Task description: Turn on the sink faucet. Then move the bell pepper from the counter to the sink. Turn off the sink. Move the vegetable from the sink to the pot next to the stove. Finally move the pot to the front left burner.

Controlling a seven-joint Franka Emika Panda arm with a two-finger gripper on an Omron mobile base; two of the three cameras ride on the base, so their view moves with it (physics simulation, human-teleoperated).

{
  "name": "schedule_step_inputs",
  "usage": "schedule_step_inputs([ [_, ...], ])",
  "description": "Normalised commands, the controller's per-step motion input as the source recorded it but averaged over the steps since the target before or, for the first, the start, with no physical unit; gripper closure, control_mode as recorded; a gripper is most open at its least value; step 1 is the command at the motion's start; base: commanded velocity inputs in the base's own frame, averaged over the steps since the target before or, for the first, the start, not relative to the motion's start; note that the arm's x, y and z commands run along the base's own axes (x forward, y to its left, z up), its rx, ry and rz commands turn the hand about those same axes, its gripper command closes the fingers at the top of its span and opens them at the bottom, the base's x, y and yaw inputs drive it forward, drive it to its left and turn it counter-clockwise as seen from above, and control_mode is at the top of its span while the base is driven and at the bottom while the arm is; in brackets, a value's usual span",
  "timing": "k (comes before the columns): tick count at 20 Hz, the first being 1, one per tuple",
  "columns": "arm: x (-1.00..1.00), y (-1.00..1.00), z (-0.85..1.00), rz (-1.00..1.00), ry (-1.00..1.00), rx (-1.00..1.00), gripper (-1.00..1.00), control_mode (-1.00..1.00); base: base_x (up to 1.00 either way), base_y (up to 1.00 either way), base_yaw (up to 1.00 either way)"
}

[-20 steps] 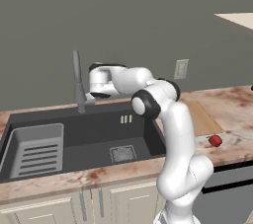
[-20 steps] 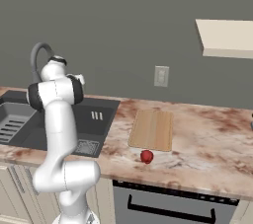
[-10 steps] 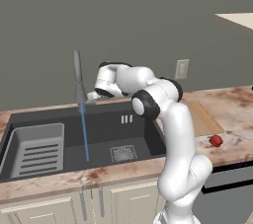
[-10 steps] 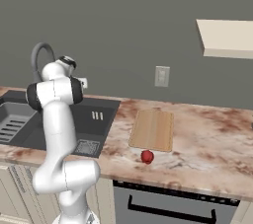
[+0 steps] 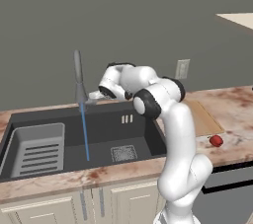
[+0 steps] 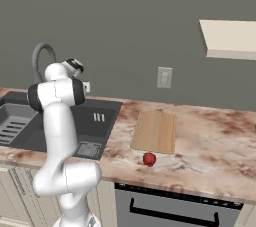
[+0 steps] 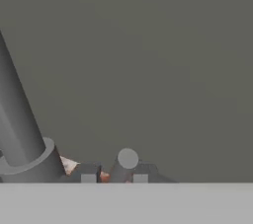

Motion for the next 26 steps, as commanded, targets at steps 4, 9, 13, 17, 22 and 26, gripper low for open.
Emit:
schedule_step_inputs([
  [4,-0.04,-0.12,0.27,-0.07,0.0,0.05,-1.0,-1.0,0.0,0.0,0.0],
  [9,-0.15,-0.11,0.76,-0.07,0.0,0.0,-1.0,-1.0,0.0,0.0,0.0],
  [13,-0.2,-0.18,0.87,-0.09,0.0,0.0,-1.0,-1.0,0.0,0.0,0.0],
  [17,-0.27,-0.23,0.94,-0.08,0.0,0.0,-1.0,-1.0,0.0,0.0,0.0],
  [22,-0.33,-0.34,0.97,-0.12,0.01,0.0,-1.0,-1.0,0.0,0.0,0.0],
  [26,-0.35,-0.45,0.86,-0.19,0.1,0.0,-1.0,-1.0,0.0,0.0,0.0],
])
